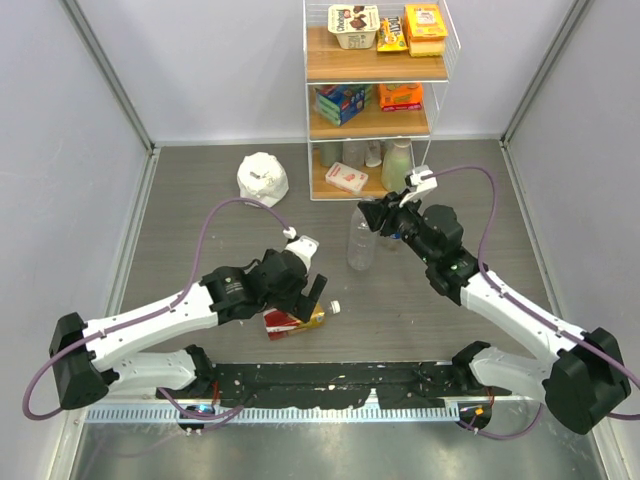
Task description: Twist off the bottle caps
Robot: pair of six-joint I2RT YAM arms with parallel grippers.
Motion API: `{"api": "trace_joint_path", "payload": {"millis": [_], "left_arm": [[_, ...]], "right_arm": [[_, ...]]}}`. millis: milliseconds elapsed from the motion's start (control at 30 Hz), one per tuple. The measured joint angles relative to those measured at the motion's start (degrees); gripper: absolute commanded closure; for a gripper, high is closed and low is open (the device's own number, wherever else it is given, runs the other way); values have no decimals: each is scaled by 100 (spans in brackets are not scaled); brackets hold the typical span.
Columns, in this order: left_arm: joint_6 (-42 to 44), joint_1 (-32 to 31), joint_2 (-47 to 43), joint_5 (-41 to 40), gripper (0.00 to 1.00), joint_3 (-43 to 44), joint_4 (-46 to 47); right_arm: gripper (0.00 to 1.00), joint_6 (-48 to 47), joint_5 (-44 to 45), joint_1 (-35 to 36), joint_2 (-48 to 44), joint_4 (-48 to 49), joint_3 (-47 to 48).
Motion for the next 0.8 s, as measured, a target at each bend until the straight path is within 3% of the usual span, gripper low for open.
{"api": "trace_joint_path", "payload": {"millis": [233, 533, 800], "left_arm": [[116, 0, 26, 50, 0, 0, -315], [527, 0, 490, 693, 0, 0, -476], [704, -2, 664, 1174, 0, 0, -492]], "right_arm": [[99, -348, 817, 271, 258, 1233, -737], [98, -984, 1370, 577, 734, 2227, -1073], [82, -1045, 1502, 577, 754, 2490, -1300]]}}
